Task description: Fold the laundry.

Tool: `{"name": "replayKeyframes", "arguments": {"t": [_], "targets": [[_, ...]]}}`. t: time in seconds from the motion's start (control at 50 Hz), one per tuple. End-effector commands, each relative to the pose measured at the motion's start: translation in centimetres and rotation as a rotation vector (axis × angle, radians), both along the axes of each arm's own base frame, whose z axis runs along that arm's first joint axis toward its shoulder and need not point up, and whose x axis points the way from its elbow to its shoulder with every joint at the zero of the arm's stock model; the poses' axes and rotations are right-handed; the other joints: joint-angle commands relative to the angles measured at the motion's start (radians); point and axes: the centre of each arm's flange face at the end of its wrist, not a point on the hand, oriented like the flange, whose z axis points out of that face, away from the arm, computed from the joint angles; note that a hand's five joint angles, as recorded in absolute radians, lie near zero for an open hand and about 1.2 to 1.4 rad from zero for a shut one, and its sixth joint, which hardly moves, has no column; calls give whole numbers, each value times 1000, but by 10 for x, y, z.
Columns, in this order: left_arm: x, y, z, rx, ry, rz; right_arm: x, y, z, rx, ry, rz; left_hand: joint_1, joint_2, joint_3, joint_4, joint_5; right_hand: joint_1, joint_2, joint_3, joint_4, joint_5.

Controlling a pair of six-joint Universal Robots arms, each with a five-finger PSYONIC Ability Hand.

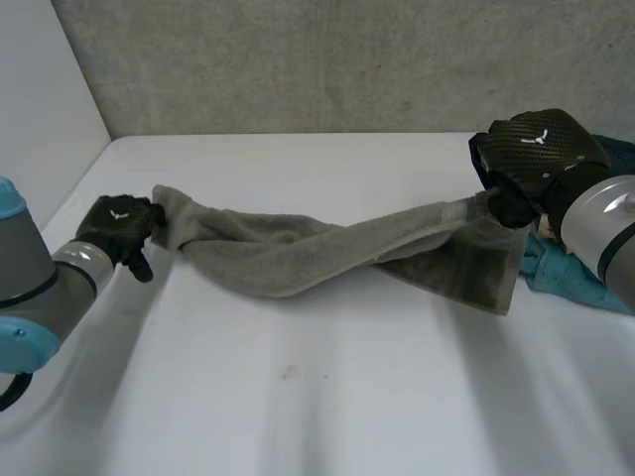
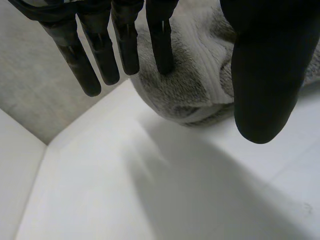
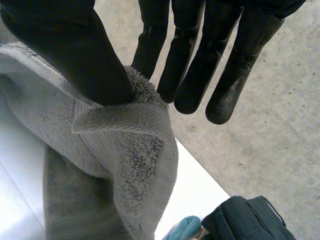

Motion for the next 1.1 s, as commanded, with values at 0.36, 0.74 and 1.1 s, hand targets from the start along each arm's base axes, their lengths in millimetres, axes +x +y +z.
{"name": "replayKeyframes", "arguments": {"t": [0.36, 0.74, 1.1], "targets": [[-53, -56, -33, -146, 9, -137, 1, -4, -20, 82, -39, -3, 166, 210, 222, 216, 210, 434, 230, 218, 209, 244], [-70, -53, 4, -137, -30, -185, -4, -23, -16, 60, -26, -35, 926, 970, 982, 976, 970, 434, 230, 218, 209, 244], [8, 94, 180, -33, -84, -77, -13, 1, 35, 71, 291, 28, 926, 970, 982, 976, 970, 434, 230, 218, 209, 244]]}}
